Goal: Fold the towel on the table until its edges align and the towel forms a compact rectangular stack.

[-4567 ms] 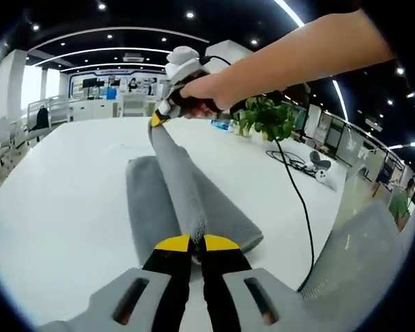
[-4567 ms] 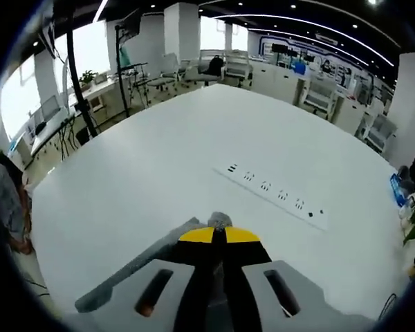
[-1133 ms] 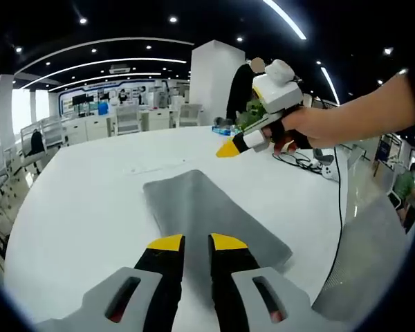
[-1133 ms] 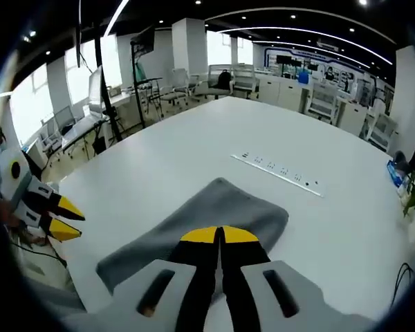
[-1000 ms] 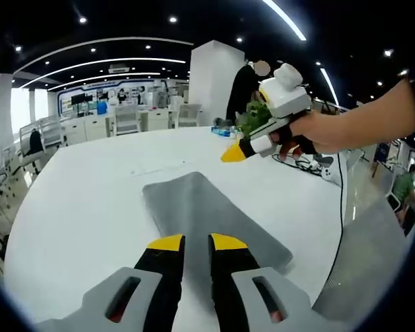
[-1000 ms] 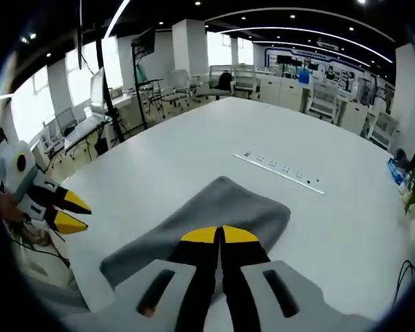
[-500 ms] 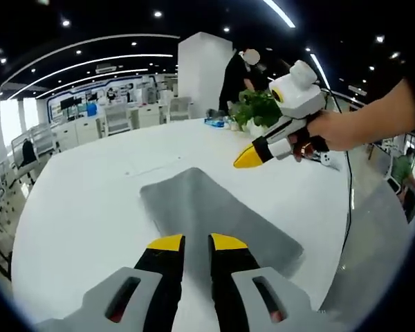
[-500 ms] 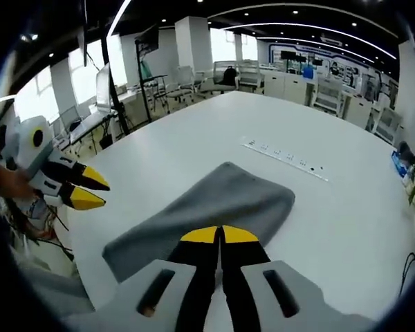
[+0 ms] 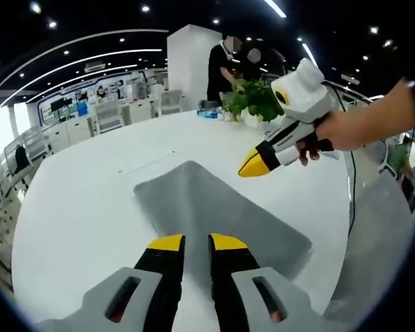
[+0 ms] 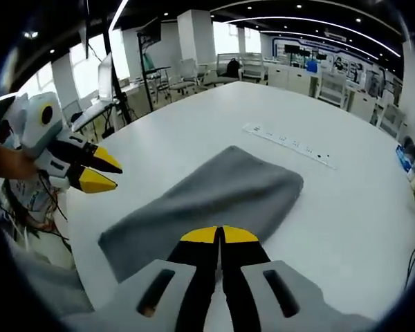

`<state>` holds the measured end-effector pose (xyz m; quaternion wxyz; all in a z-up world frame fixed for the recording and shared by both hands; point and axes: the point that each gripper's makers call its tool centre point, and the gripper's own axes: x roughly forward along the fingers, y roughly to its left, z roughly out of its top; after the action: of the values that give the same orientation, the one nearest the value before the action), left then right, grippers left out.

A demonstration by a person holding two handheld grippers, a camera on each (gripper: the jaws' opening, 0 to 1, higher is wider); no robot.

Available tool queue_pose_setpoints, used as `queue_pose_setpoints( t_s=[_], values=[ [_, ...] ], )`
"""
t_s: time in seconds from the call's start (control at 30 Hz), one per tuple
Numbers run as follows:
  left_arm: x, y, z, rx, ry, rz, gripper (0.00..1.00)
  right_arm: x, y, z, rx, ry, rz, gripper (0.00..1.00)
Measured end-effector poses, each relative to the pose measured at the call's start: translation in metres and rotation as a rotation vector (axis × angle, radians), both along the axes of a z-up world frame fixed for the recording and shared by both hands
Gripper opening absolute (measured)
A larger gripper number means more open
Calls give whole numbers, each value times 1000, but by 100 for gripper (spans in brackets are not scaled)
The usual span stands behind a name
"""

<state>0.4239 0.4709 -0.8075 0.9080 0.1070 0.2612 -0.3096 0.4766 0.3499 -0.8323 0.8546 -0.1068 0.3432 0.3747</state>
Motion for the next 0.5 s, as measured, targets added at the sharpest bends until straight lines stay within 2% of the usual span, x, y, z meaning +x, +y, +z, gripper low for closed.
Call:
queue_pose_setpoints(
  t_s=[0.3, 0.5],
  values=[
    [6, -5, -13, 9, 27, -23, 14, -1, -7, -17, -32, 27, 9, 0],
    [16, -7, -27, 15, 50, -27, 14, -2, -2, -37, -30, 77, 4, 0]
  ],
)
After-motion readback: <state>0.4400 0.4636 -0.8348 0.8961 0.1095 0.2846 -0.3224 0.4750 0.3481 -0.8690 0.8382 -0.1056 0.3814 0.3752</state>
